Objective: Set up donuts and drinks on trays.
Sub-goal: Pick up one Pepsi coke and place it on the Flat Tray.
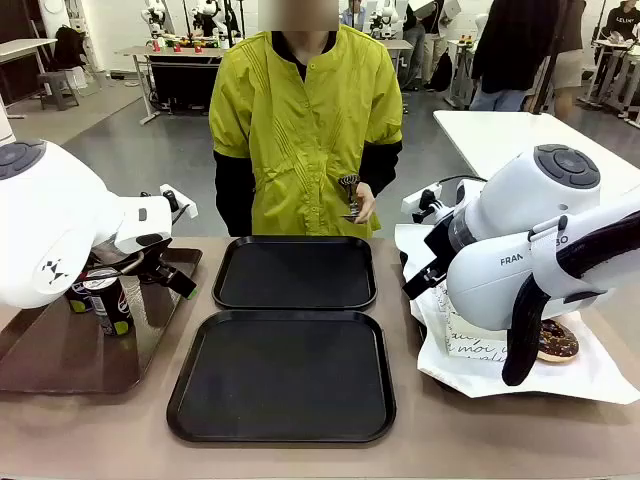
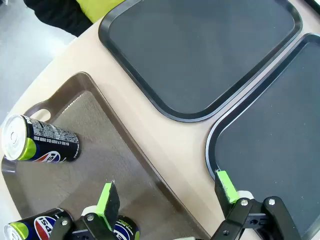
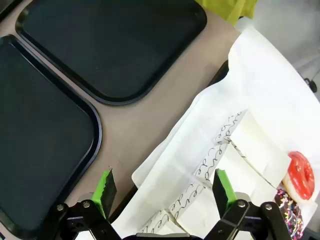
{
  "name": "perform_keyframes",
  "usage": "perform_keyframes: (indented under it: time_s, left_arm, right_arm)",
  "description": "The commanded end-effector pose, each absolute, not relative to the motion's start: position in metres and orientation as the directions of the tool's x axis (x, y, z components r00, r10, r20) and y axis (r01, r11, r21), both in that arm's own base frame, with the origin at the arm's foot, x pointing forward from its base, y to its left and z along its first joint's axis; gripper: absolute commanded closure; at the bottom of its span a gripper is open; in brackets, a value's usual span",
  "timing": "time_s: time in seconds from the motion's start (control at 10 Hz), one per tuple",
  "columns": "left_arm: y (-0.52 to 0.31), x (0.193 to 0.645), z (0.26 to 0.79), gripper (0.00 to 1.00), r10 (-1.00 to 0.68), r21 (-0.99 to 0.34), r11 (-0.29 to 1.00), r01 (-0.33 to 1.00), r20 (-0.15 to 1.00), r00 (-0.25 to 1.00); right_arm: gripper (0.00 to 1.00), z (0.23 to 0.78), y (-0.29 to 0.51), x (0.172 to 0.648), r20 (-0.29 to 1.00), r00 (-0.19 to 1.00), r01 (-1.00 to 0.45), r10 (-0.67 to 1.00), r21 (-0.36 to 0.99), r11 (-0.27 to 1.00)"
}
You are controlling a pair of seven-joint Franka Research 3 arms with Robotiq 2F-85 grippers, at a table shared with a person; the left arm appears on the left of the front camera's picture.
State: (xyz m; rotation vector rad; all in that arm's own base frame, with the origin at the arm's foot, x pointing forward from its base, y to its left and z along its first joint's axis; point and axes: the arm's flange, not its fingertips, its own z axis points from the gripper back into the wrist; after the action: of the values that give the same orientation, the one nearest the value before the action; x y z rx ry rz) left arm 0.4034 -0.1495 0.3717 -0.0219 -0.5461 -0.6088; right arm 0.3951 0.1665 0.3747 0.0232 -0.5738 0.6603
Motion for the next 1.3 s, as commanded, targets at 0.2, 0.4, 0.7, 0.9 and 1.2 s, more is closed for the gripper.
perform_keyframes:
  time_s: [0.2,0.4,0.7,0.9,1.2]
  left_arm:
    - [-0.150,0.403,0.372,0.00,-0.538,0.138,0.824,0.549,0.494,0.683]
    - [-0.150,0.403,0.372,0.00,-0.538,0.138,0.824,0.549,0.494,0.683]
    - [-0.150,0.403,0.372,0.00,-0.538,0.138,0.824,0.549,0.494,0.683]
    - [-0.150,0.403,0.372,0.00,-0.538,0.138,0.824,0.549,0.494,0.683]
    - [-0.131,0.341,0.397,0.00,-0.591,0.210,0.799,0.563,0.446,0.672]
  right_arm:
    - [0.00,0.375,0.166,0.395,0.511,0.641,-0.585,0.573,-0.157,0.795]
    - [0.00,0.375,0.166,0.395,0.511,0.641,-0.585,0.573,-0.157,0.795]
    - [0.00,0.375,0.166,0.395,0.511,0.641,-0.585,0.573,-0.157,0.795]
    - [0.00,0.375,0.166,0.395,0.511,0.641,-0.585,0.573,-0.157,0.795]
    - [0.00,0.402,0.144,0.335,0.489,0.667,-0.571,0.562,-0.148,0.807]
